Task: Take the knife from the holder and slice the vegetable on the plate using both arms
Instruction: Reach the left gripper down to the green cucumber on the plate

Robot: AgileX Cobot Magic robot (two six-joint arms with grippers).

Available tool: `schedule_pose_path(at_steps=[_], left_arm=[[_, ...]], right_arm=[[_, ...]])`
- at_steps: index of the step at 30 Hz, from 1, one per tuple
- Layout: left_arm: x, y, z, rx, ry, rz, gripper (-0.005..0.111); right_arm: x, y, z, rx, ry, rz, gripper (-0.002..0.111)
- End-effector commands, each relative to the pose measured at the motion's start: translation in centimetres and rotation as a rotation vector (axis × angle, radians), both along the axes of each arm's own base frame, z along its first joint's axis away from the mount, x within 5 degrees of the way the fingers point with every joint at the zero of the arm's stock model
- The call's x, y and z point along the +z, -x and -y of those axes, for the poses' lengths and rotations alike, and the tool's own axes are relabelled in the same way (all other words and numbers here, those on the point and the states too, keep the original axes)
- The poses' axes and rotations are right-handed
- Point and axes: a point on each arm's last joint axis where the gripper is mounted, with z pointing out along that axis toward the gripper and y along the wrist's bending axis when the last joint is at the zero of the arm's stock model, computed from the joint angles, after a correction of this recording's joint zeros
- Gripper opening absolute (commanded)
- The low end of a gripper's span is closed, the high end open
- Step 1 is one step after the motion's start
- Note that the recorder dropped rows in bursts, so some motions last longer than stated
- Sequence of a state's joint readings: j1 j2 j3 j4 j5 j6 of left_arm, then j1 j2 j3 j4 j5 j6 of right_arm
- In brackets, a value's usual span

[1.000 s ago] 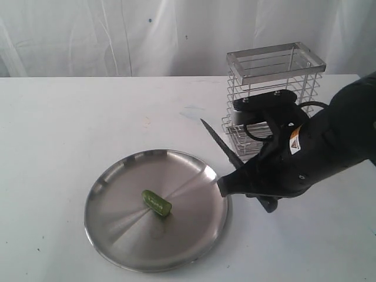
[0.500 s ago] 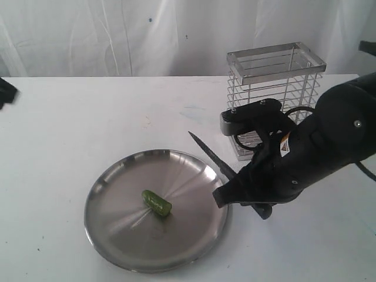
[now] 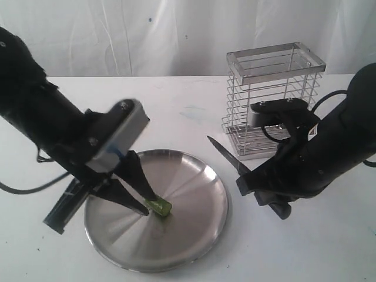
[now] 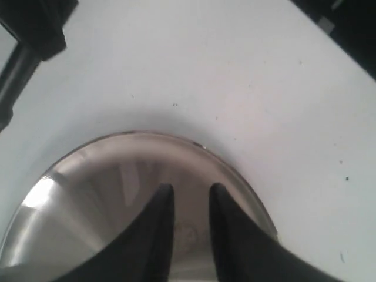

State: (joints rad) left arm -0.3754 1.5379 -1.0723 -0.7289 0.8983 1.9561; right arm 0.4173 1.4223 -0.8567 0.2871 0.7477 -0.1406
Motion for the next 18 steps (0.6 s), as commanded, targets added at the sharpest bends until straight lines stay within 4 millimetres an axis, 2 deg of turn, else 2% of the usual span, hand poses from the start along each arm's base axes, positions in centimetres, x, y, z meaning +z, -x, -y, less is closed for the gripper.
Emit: schedule_pose_path(at_steps=[1,4,8,13,18], left_arm=[[-1.6,-0.9,0.9,-0.055,-0.038,0.109,0.044],[-1.8,-1.3,0.8,-0.012,-0.048,0.117,0.054],[-2.9,-2.3,0.9,0.038,-0.063,0.119,0.060],[-5.9,-3.8,1.2,0.075,-0.111,0.104,0.062],[-6.8,-5.0,1.0,0.096,-0.145,0.204,0.062]], right_arm=[[0.0,0.3,0.3,0.026,0.024,-0.043,0.000],[0.0,0.4,0.4,0.033,0.034,-0.052,0.000],[0.0,0.4,0.4,0.033,0.034,-0.052,0.000],[-0.1,0.3,0.8,0.015,0.038,-0.067,0.000],[-0.1,-0.1,1.8,-0.026,0.036,-0.079,0.000]])
